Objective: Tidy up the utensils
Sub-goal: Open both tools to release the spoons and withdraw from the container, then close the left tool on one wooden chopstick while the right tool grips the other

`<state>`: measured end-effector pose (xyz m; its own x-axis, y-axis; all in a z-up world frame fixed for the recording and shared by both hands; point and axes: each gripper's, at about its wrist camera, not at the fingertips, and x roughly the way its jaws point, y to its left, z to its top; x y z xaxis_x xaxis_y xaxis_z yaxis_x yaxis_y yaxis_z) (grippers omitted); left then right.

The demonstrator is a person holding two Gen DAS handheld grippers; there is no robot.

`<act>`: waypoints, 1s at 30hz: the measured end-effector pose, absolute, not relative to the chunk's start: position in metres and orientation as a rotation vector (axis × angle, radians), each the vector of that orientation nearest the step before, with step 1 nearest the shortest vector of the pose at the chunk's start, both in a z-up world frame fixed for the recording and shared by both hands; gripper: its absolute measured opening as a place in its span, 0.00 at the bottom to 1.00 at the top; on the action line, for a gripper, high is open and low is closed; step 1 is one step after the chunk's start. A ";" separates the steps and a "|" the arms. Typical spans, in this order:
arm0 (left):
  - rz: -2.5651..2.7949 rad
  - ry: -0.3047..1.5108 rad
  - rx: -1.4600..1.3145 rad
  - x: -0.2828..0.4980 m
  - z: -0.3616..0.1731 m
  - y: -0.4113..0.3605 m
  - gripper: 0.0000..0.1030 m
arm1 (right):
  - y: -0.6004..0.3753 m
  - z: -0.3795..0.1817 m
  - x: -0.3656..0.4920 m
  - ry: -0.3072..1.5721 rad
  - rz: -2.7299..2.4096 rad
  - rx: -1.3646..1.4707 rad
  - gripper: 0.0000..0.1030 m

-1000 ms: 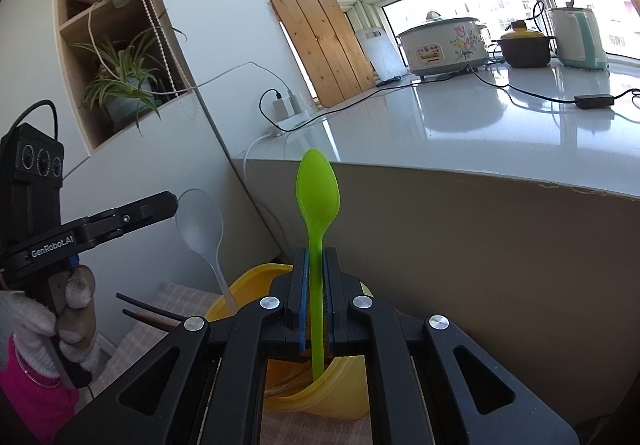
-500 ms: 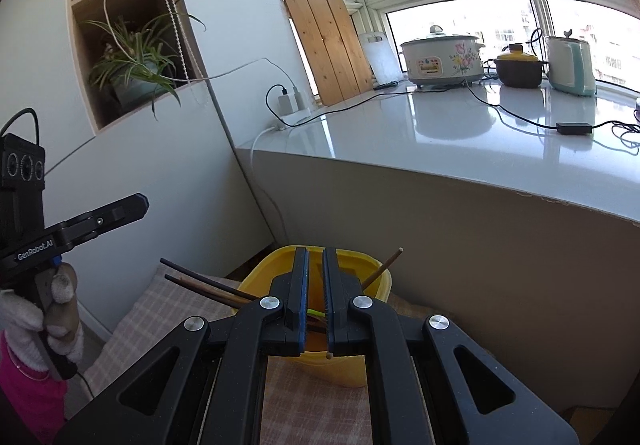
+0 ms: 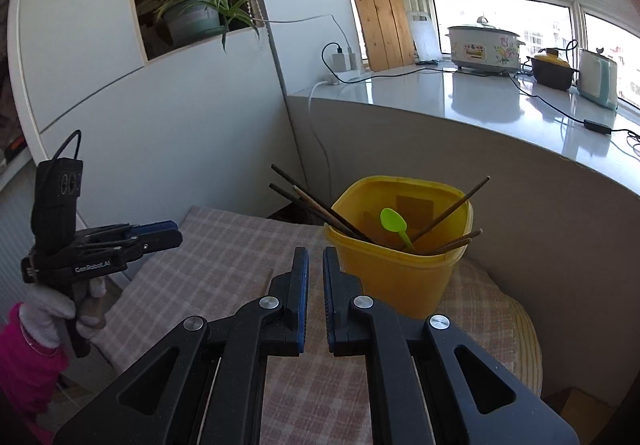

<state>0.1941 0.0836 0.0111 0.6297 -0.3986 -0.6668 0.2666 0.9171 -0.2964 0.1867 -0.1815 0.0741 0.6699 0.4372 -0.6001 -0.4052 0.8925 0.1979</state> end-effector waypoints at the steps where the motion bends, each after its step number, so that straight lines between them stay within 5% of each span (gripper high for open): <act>1: -0.383 0.829 -0.187 0.194 0.001 0.085 0.25 | -0.175 0.069 0.184 0.702 0.485 0.045 0.10; 15: -0.373 1.049 -0.300 0.213 -0.087 0.076 0.25 | -0.147 -0.013 0.177 0.905 0.415 0.079 0.12; 30: -0.309 1.086 -0.255 0.221 -0.118 0.048 0.25 | -0.148 -0.030 0.178 0.957 0.402 0.095 0.12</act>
